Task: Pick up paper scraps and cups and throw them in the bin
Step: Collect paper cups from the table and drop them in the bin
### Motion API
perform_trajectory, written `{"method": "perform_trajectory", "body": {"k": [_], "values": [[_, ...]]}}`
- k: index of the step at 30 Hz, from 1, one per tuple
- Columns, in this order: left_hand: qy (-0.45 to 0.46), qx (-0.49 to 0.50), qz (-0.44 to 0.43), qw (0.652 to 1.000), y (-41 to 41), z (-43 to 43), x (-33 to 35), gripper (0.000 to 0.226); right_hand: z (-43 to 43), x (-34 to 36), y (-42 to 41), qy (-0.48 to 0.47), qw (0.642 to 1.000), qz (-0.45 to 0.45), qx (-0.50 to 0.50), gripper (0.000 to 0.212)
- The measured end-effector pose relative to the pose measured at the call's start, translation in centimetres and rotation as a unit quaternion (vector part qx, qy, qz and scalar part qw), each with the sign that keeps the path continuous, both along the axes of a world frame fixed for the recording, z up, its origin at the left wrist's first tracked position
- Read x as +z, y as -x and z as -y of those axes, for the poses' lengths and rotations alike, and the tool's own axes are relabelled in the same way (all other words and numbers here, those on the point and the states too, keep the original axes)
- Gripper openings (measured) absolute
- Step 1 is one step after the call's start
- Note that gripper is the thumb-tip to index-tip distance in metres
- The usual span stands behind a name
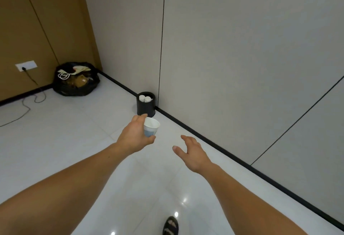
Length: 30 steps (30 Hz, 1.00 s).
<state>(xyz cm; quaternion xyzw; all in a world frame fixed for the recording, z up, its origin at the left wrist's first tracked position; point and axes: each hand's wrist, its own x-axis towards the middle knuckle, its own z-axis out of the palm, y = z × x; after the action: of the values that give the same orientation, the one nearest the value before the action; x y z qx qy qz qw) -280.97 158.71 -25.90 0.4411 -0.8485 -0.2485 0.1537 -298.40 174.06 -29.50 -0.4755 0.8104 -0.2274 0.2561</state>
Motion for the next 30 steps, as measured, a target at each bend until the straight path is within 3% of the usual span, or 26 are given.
{"method": "perform_trajectory", "body": {"k": [14, 23, 30], "values": [[0.007, 0.096, -0.008, 0.995, 7.4, 23.3, -1.2, 0.087, 25.4, -0.5, 9.8, -0.006, 0.997, 0.006, 0.080, 0.073], [-0.020, 0.073, -0.012, 0.997, 10.9, 42.6, -4.4, 0.095, 44.7, -2.6, 12.8, -0.028, 0.997, -0.006, 0.076, 0.073], [-0.026, 0.017, 0.005, 1.000, 14.3, 57.1, -5.0, 0.085, 56.8, -4.0, 15.4, -0.041, 0.999, 0.005, 0.028, 0.075]]}}
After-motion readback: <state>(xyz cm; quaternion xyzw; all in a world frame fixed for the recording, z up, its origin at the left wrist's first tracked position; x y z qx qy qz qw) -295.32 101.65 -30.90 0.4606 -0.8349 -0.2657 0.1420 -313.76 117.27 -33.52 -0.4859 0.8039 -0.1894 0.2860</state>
